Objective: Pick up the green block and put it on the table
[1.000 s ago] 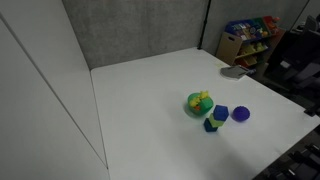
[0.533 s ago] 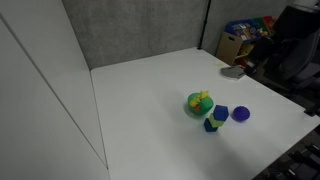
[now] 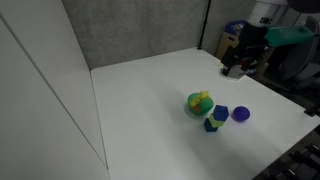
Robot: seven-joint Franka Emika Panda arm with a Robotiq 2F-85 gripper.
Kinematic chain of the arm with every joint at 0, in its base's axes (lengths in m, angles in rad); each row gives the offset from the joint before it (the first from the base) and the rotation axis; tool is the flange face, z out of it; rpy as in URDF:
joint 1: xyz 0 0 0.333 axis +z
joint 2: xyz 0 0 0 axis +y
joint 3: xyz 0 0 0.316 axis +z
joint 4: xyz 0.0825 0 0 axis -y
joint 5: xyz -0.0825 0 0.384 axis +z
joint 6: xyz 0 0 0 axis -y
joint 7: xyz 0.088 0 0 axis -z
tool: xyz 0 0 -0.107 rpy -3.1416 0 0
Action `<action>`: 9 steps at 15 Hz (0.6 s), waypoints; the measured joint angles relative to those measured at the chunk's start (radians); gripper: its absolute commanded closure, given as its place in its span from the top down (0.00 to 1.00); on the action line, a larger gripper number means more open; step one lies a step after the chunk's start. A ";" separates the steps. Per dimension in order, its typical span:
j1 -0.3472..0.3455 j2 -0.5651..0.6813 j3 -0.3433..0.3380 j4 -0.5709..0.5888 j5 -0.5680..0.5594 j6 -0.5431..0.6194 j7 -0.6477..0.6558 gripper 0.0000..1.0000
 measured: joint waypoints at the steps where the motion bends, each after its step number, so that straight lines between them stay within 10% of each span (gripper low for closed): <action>1: 0.000 0.040 -0.005 0.025 -0.022 0.000 0.018 1.00; 9: 0.004 0.312 -0.076 0.146 -0.057 0.055 0.056 1.00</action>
